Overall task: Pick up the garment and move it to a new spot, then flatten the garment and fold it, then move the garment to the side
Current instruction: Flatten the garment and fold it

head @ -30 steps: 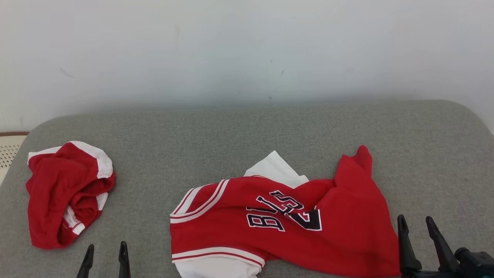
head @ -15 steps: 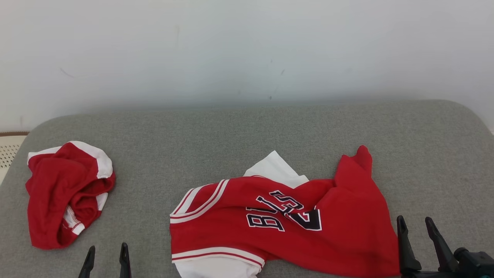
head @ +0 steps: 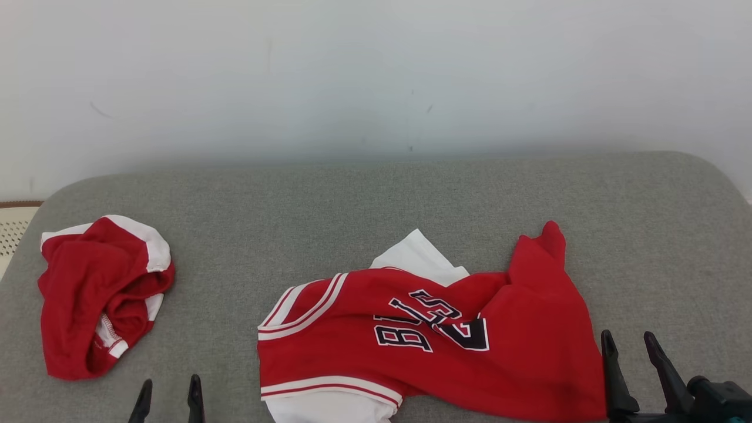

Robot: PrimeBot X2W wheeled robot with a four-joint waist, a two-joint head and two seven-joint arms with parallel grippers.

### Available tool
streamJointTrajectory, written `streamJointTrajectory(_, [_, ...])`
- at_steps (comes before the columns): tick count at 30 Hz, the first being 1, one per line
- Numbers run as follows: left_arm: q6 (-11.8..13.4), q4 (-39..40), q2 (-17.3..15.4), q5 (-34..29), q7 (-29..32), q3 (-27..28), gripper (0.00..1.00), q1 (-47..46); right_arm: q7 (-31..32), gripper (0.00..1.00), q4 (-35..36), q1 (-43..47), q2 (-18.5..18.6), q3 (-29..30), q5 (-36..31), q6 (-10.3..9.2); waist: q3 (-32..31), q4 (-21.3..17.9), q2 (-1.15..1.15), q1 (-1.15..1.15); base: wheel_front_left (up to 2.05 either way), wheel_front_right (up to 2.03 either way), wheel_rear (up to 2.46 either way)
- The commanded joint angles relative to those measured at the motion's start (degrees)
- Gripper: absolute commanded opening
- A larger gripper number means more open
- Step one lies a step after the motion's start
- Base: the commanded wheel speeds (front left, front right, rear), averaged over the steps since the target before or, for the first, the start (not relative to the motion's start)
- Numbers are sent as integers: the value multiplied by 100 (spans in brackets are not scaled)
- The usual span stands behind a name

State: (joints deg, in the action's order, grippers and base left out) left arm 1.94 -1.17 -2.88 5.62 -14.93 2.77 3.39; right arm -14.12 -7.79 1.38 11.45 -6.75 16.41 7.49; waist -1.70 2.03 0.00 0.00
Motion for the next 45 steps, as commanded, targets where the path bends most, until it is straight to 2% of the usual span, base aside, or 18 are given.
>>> streamJointTrajectory(1, [-95, -84, -2, 93, -21, -28, 100, 86, 40, 100, -8, -33, 70, -29, -11, 1, -8, -6, 0, 0, 0, 0, 0])
streamJointTrajectory(7, [-390, -343, -37, 39, -20, -227, 100, 178, 333, 100, -99, 23, 250, -59, 112, 1, -20, -22, 0, 0, 0, 0, 0])
streamJointTrajectory(18, [-739, -1097, -19, 191, -21, -650, 100, 190, 688, 100, -561, 157, 436, -77, 257, 1, 47, -23, 0, 0, 0, 0, 0])
streamJointTrajectory(30, [-882, -1948, -7, 379, -21, -1074, 100, -327, 740, 100, -1164, -104, 499, -283, 290, 1, 191, -187, 0, 0, 0, 0, 0])
streamJointTrajectory(45, [-929, -2816, -4, 578, -19, -1190, 100, -1017, 688, 100, -1911, -664, 417, -568, 284, 1, 529, -365, 0, 0, 0, 0, 0])
